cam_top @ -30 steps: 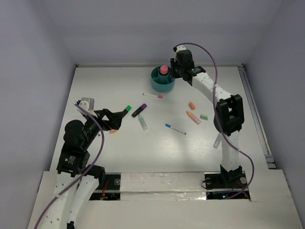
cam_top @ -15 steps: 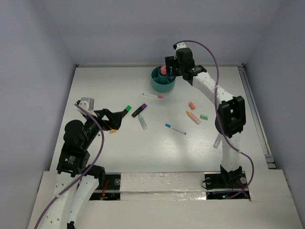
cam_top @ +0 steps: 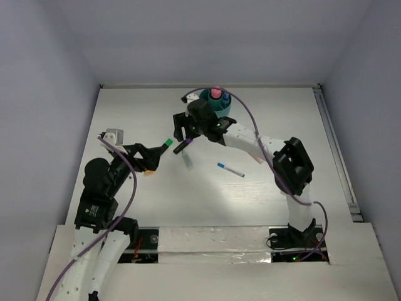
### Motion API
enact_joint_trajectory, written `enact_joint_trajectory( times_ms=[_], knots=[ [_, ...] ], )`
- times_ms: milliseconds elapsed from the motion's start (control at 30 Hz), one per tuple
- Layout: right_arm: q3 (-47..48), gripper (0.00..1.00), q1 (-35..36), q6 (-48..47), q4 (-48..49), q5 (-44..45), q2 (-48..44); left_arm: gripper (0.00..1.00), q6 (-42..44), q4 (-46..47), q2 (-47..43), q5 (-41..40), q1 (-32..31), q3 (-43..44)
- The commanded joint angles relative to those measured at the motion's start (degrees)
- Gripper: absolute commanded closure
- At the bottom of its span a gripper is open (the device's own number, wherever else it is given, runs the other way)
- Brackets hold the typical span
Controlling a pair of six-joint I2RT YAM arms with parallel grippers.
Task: Sort the stationery into containers
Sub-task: Pick up the pen from the center of the board.
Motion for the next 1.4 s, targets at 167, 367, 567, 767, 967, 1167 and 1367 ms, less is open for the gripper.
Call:
enact_joint_trajectory(
  times_ms=[167, 367, 567, 767, 967, 1167, 1367],
  knots=[
    [-1.21, 0.21, -1.09, 10.27, 3.32, -1.03, 7.82, 0.01, 0.6, 3.29, -1.17, 1.58, 0.39, -0.15],
    [-0.17, 0.21, -1.09, 12.12, 4.81, 0.02, 11.85, 0.01, 0.6, 3.29, -1.35, 1.84, 0.39, -0.15],
    [5.28, 0.21, -1.09, 12.12, 2.79, 1.17, 16.17, 0.01, 0.51, 3.29, -1.26, 1.93, -0.14, -0.24],
    [11.44, 0.3, -1.09, 10.89, -1.07, 2.22, 20.91, 0.01, 0.51, 3.29, -1.34, 1.84, -0.14, -0.15],
    [14.95, 0.42, -0.56, 7.65, -4.5, 3.36, 23.81, 0.01, 0.51, 3.11, -1.52, 1.67, -0.14, -0.15],
    [22.24, 0.5, -0.03, 1.85, -11.97, 5.91, 27.59, 0.01, 0.51, 3.11, -1.52, 1.49, -0.14, -0.07],
    [28.66, 0.51, 0.49, -2.81, -18.65, 9.25, 31.9, 0.01, 0.51, 3.11, -1.35, 1.4, -0.14, -0.15]
  ],
)
